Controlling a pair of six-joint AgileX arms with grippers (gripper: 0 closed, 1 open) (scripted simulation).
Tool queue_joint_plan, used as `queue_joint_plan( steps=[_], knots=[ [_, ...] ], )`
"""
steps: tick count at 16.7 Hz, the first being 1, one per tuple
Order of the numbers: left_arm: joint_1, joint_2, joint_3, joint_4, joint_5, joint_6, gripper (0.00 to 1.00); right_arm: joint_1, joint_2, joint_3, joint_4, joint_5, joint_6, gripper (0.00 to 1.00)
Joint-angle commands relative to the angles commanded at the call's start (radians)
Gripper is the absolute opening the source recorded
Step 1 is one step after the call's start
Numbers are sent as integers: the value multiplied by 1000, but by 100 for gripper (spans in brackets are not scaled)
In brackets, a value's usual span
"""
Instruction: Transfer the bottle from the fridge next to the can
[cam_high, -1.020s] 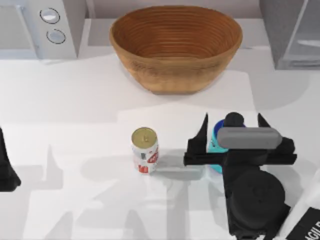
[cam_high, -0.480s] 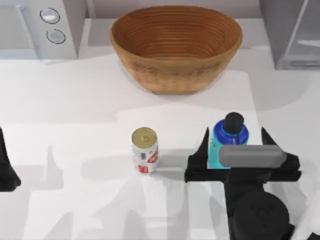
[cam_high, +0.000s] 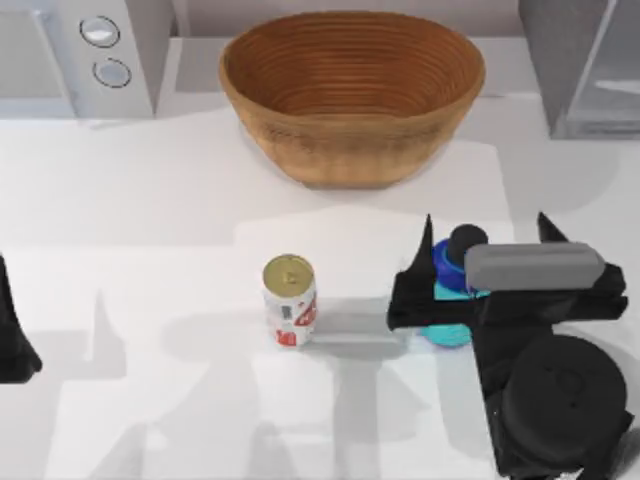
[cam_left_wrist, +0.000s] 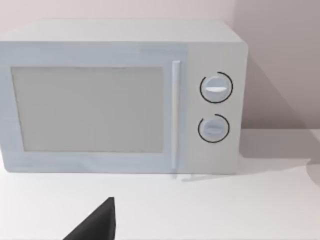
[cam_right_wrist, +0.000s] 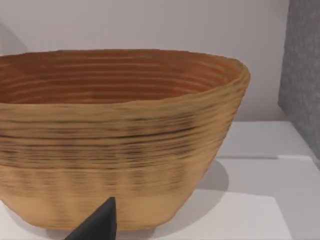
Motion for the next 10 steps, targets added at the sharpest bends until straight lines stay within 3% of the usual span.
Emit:
queue_joint_plan(
  steps=[10],
  knots=[
    [0,0,0,0,0,0,100,-450,-862,-191,-697,-487,-17,100]
  ],
)
